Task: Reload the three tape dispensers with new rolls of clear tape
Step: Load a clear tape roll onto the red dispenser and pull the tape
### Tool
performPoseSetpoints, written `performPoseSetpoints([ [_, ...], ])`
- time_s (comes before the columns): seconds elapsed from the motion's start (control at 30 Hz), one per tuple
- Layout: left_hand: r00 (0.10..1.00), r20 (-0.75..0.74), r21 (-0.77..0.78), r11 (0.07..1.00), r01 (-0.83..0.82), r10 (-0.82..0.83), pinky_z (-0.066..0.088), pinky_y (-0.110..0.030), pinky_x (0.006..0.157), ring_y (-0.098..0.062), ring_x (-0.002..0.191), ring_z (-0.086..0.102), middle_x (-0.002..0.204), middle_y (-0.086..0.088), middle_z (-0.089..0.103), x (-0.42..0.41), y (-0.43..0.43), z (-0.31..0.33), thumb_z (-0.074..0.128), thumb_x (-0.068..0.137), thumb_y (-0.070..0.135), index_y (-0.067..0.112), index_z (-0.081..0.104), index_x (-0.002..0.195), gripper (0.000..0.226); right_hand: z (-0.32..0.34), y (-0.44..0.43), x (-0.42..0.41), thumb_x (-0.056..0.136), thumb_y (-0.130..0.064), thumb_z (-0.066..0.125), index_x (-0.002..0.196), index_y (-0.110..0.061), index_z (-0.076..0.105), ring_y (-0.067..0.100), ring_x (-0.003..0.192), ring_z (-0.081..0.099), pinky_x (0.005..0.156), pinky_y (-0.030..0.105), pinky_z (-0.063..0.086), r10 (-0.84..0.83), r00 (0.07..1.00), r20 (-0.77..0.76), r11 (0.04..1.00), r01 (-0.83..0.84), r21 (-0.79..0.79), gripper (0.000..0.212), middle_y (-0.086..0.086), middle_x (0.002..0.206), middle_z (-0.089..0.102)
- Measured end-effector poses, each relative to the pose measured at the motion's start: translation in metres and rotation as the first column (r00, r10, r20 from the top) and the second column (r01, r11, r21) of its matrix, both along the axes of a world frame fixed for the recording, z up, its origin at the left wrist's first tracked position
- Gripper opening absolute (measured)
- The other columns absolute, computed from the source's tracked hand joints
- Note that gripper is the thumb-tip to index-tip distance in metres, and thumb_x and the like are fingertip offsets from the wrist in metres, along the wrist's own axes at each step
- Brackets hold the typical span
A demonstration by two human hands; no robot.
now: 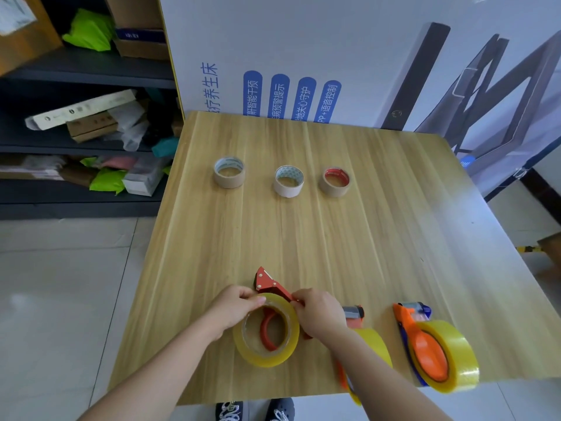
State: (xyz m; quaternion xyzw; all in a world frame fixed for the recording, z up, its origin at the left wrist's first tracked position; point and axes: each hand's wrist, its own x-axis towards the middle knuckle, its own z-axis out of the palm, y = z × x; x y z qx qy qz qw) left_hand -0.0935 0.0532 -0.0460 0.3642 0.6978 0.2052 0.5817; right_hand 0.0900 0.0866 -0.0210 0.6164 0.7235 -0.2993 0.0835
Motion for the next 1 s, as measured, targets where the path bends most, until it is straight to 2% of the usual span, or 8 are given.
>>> performPoseSetpoints([
  [0.07,1.0,0.0,0.007,1.0,-0.025,0.025,0.045,-0.024,0.067,-0.008,0.075,0.062,0.076,0.009,0.071,0.002,0.001,0.001,0.067,0.086,0.034,0.023,0.071,0.076,0.015,-0.001,0.001,0.001,0.095,-0.027,0.044,0.108,-0.025,0.07,0.025,0.094,0.065,0.076,0.035,0.055,-0.009,1.0,-0.02,1.0,0.009,-0.014,0.029,0.002,0.1,0.072],
  [0.17,0.997,0.062,-0.019,0.999,-0.041,0.042,0.043,-0.018,0.065,-0.006,0.082,0.066,0.081,0.009,0.074,0.001,0.0,0.001,0.071,0.084,0.032,0.022,0.074,0.082,0.011,0.0,0.004,0.004,0.096,-0.028,0.045,0.109,-0.026,0.071,0.023,0.094,0.064,0.08,0.036,0.055,-0.02,0.998,-0.057,0.998,0.017,-0.054,0.029,0.001,0.101,0.072],
  [0.33,0.99,0.063,-0.005,0.992,-0.126,0.126,0.043,-0.016,0.062,-0.001,0.081,0.065,0.076,0.015,0.073,0.011,-0.005,-0.003,0.075,0.08,0.033,0.025,0.073,0.082,0.009,0.001,0.01,0.004,0.096,-0.028,0.046,0.109,-0.031,0.072,0.023,0.091,0.065,0.077,0.035,0.056,-0.007,1.0,-0.029,0.999,0.006,-0.051,0.029,0.0,0.097,0.072],
  [0.43,0.998,0.032,-0.004,0.999,-0.048,0.048,0.044,-0.019,0.068,-0.005,0.085,0.065,0.082,0.012,0.074,0.014,-0.001,-0.002,0.073,0.081,0.036,0.024,0.074,0.081,0.012,0.003,0.013,0.006,0.097,-0.028,0.046,0.111,-0.035,0.07,0.022,0.092,0.065,0.074,0.033,0.055,0.004,1.0,0.01,0.999,-0.003,-0.038,0.029,-0.001,0.1,0.072],
  [0.6,0.997,-0.027,-0.114,0.991,0.074,-0.077,0.036,-0.028,0.085,-0.007,0.093,0.055,0.093,0.012,0.065,0.002,0.01,0.005,0.074,0.079,0.04,0.022,0.071,0.082,0.019,0.006,0.012,0.007,0.098,-0.028,0.046,0.113,-0.034,0.07,0.024,0.089,0.067,0.073,0.033,0.056,0.015,1.0,0.011,0.999,-0.014,-0.04,0.028,0.001,0.099,0.072],
  [0.73,0.975,-0.101,-0.183,0.967,0.18,-0.2,0.037,-0.029,0.089,-0.014,0.099,0.051,0.099,0.003,0.058,-0.011,0.019,0.017,0.073,0.08,0.04,0.017,0.069,0.099,0.03,0.008,0.01,0.007,0.098,-0.028,0.047,0.114,-0.033,0.069,0.026,0.085,0.069,0.076,0.034,0.057,0.045,0.999,0.021,0.999,-0.044,-0.027,0.028,0.002,0.1,0.072],
  [0.9,0.99,-0.006,-0.066,0.988,0.143,-0.143,0.038,-0.028,0.092,-0.009,0.101,0.058,0.096,0.012,0.067,-0.013,0.013,0.016,0.077,0.078,0.033,0.027,0.072,0.082,0.009,0.008,0.009,0.007,0.096,-0.029,0.052,0.112,-0.033,0.071,0.026,0.084,0.07,0.076,0.036,0.058,-0.008,0.999,-0.035,0.999,0.006,-0.041,0.025,0.0,0.097,0.073],
  [1.0,0.996,0.008,0.017,0.996,0.087,-0.087,0.043,-0.022,0.08,-0.006,0.094,0.062,0.091,0.012,0.07,-0.001,0.002,0.008,0.075,0.08,0.034,0.03,0.071,0.08,0.006,0.009,0.01,0.006,0.094,-0.029,0.054,0.108,-0.032,0.073,0.022,0.08,0.07,0.073,0.034,0.059,-0.028,0.999,-0.044,0.999,0.026,-0.04,0.024,-0.002,0.094,0.074],
])
